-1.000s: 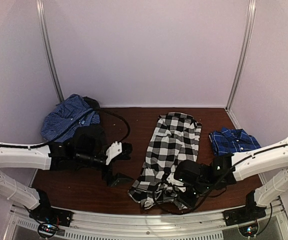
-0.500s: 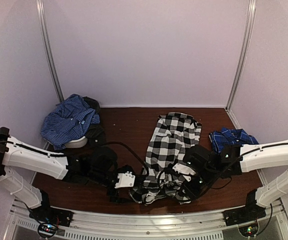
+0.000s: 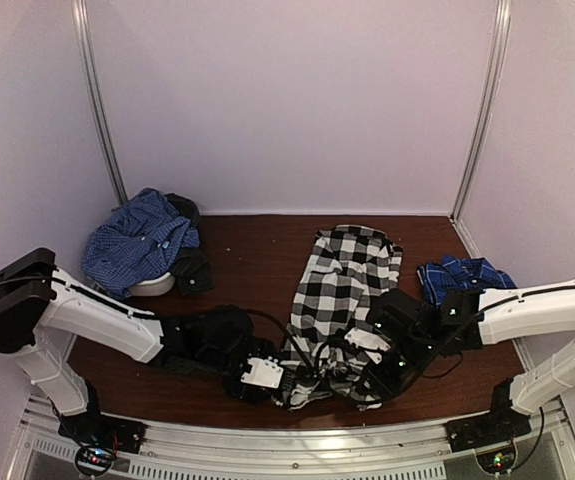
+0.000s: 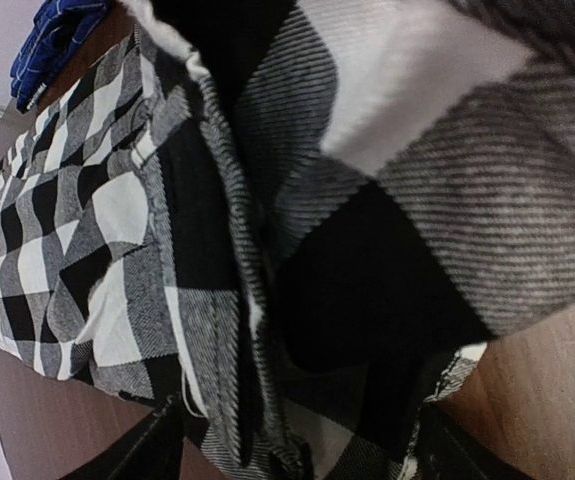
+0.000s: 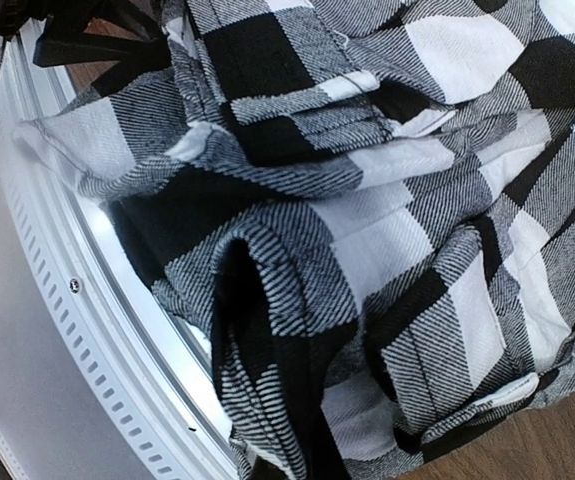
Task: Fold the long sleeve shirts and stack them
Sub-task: Pick up the rectangle-folded shirt from the center of the board, then fold the rectangle-folded shirt at the center of the board.
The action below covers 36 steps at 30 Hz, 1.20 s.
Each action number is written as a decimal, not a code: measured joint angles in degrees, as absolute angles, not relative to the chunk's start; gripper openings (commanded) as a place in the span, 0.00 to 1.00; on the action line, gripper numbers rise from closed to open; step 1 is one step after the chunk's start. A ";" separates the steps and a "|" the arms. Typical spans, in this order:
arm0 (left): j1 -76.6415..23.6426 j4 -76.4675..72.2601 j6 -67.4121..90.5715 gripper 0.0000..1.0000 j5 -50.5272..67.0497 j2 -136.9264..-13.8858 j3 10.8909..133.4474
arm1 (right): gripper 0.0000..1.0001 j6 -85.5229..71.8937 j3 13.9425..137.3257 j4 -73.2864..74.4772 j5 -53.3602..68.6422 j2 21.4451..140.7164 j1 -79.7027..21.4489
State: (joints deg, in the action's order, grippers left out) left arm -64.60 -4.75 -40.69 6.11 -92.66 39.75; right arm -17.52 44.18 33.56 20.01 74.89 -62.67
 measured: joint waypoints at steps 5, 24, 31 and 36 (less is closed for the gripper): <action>-64.84 -7.01 -43.77 0.50 4.25 -94.94 40.95 | 0.00 -17.08 44.16 33.45 20.73 74.89 -62.24; -70.70 1.08 -29.06 0.00 10.72 -86.30 42.74 | 0.00 -22.70 40.97 30.15 28.53 71.33 -62.98; -77.32 8.78 -17.61 0.00 16.75 -79.92 42.87 | 0.00 -29.34 39.75 28.71 35.57 65.80 -66.52; -76.18 11.66 -12.14 0.00 20.88 -78.06 44.31 | 0.00 -29.95 41.23 29.93 38.33 65.21 -64.95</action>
